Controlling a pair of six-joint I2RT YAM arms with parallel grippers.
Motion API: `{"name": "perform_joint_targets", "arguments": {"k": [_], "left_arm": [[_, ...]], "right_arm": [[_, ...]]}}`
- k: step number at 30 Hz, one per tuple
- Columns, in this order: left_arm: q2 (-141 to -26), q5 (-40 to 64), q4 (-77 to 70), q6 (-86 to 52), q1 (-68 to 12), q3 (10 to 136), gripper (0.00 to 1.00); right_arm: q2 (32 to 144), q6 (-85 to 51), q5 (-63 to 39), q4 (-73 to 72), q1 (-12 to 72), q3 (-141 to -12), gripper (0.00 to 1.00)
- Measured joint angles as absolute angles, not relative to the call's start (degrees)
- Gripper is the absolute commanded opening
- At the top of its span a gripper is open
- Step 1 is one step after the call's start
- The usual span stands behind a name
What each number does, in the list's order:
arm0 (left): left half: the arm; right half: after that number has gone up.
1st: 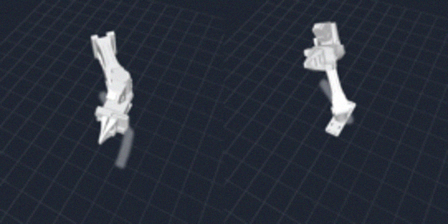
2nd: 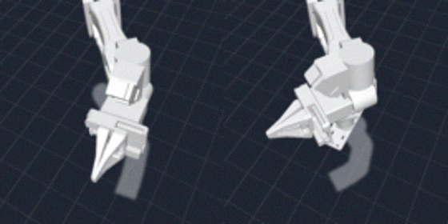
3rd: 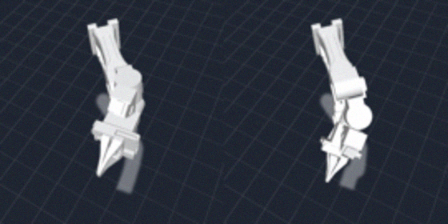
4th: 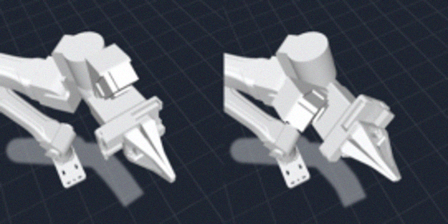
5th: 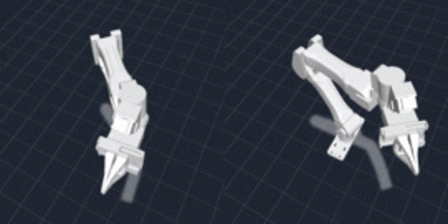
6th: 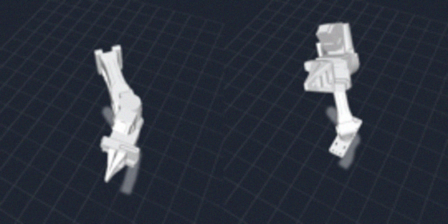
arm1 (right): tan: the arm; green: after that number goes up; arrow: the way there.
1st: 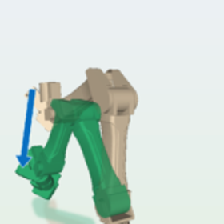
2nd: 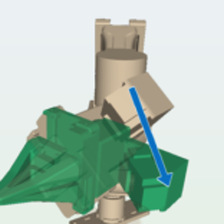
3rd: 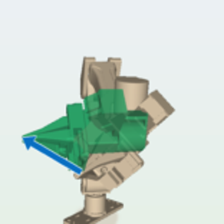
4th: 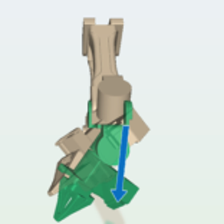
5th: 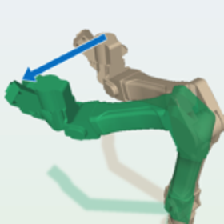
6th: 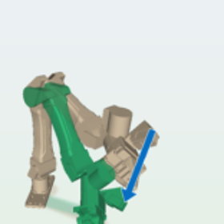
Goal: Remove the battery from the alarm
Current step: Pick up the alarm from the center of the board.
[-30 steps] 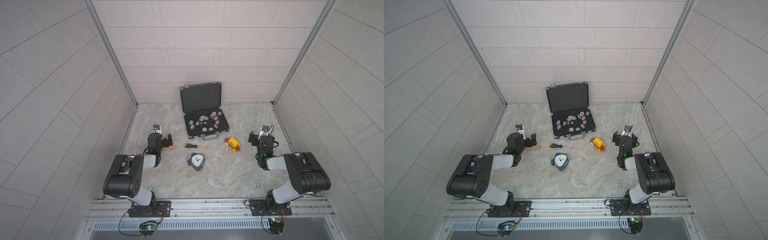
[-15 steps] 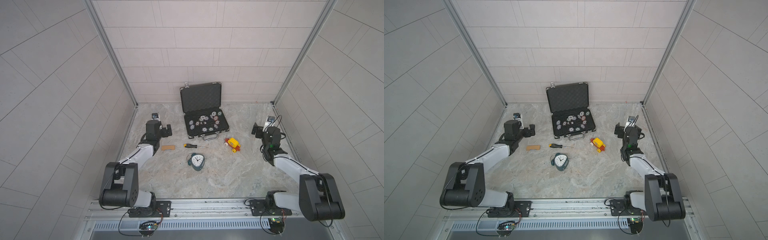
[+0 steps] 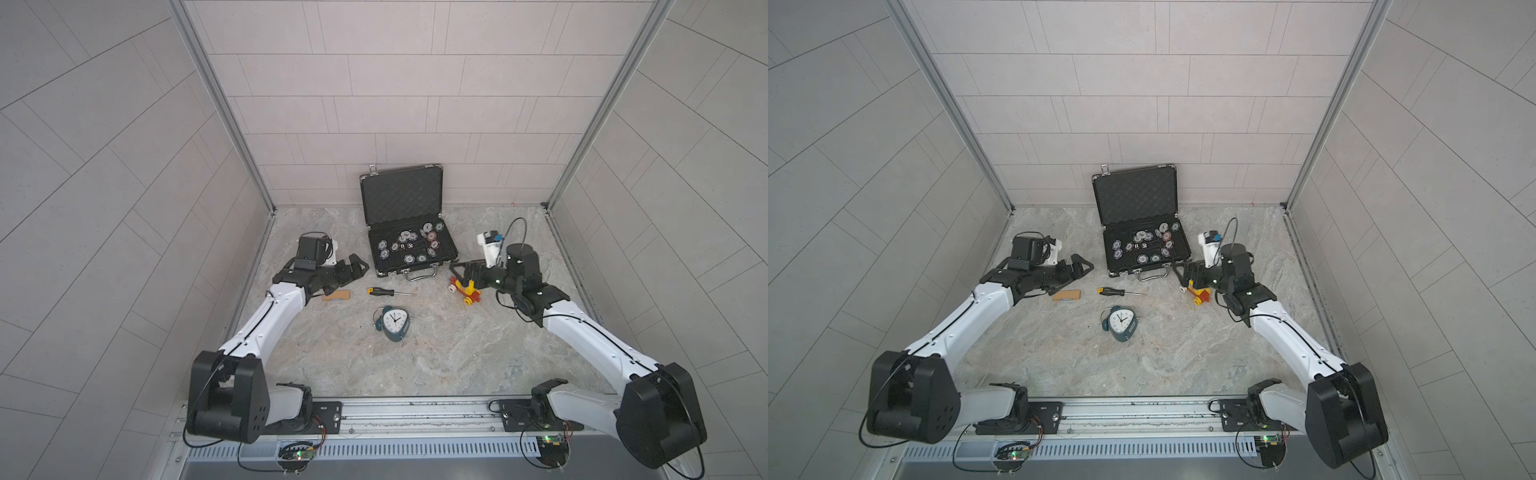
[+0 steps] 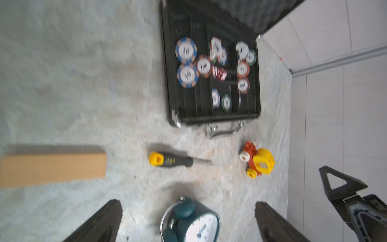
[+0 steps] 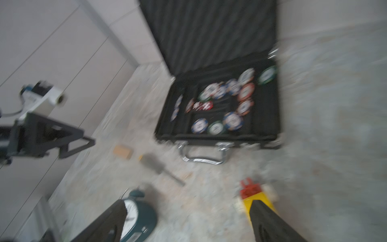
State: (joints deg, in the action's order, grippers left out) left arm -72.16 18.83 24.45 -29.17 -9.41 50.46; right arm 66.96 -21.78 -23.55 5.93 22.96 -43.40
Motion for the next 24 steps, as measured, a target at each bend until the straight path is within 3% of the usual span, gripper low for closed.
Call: {"name": "perform_joint_targets", "arguments": {"k": [5,10,13,17,19,24], "left_arm": [[-63.1,19.7,28.2,-32.9,-15.2,45.7,1.00],[-64.0,19.9,28.1,-33.9,-15.9,42.4,0.98],[-66.5,20.1,28.4,-33.4,-15.9,42.0,0.85],[-71.4,20.5,28.3,-31.4,-15.9,42.0,0.43],[-74.7,21.0,27.8,-30.4,-15.9,42.1,0.38],[-82.9,21.6,27.7,-28.3,-15.9,43.6,0.37]], "right_arm": [[67.1,-20.2,-23.4,11.6,37.2,-43.4,0.96],[70.3,-20.4,-22.9,12.1,42.7,-43.2,0.96],[72.8,-21.7,-22.5,11.2,44.1,-43.0,0.95],[73.4,-23.3,-22.2,9.2,44.7,-41.6,0.95],[73.4,-23.6,-21.9,8.7,44.7,-41.1,0.95],[73.4,-24.1,-21.5,8.1,44.7,-41.0,0.95]]}}
